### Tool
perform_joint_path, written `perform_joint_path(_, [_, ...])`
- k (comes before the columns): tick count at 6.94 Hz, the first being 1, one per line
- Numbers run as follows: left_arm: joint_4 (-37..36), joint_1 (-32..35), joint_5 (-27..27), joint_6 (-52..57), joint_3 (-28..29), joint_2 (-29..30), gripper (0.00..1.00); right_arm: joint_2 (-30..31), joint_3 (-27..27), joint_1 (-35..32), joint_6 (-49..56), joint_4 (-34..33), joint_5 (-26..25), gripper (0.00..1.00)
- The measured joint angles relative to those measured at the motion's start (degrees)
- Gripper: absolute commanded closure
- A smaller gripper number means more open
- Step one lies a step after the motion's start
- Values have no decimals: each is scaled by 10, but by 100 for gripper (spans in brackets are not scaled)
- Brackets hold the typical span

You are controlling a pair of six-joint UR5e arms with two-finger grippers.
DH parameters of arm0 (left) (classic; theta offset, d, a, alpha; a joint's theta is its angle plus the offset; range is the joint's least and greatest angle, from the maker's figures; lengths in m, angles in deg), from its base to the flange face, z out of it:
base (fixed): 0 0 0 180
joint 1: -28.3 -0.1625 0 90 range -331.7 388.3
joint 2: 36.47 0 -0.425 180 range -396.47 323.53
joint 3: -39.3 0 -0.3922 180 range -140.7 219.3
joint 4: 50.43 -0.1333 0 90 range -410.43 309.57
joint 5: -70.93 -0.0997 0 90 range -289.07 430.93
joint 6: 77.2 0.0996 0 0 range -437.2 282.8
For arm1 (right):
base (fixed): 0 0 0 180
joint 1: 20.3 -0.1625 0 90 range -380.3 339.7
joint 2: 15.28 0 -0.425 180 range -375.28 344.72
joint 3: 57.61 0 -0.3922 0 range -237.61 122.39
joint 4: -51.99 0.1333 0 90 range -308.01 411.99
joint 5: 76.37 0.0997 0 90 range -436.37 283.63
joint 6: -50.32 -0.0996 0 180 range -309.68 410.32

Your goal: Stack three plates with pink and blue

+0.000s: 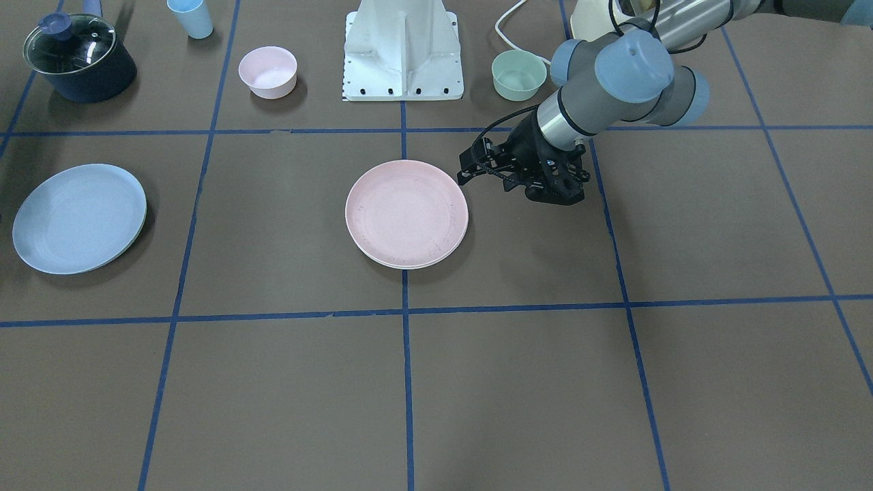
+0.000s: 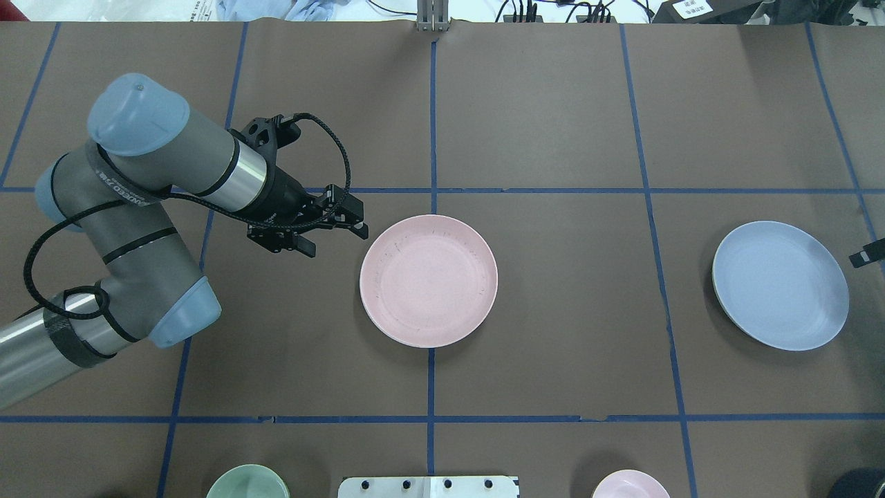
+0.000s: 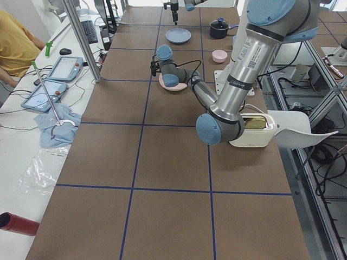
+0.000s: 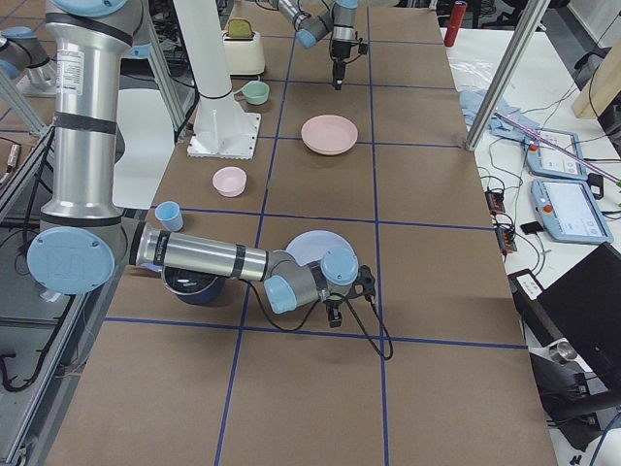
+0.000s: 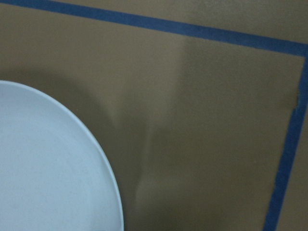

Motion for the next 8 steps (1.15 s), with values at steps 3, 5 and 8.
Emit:
perform_joint_path(3, [0,0,-5,0,0,0,0,-22,-25,31,-68,49,-6,57])
perform_joint_path(5, [0,0,-5,0,0,-1,0,-23,-25,40,-73,54,-5,100])
perform_joint_path(8, [0,0,-5,0,-1,-5,0,-17,-21,46,-79,101,0,100])
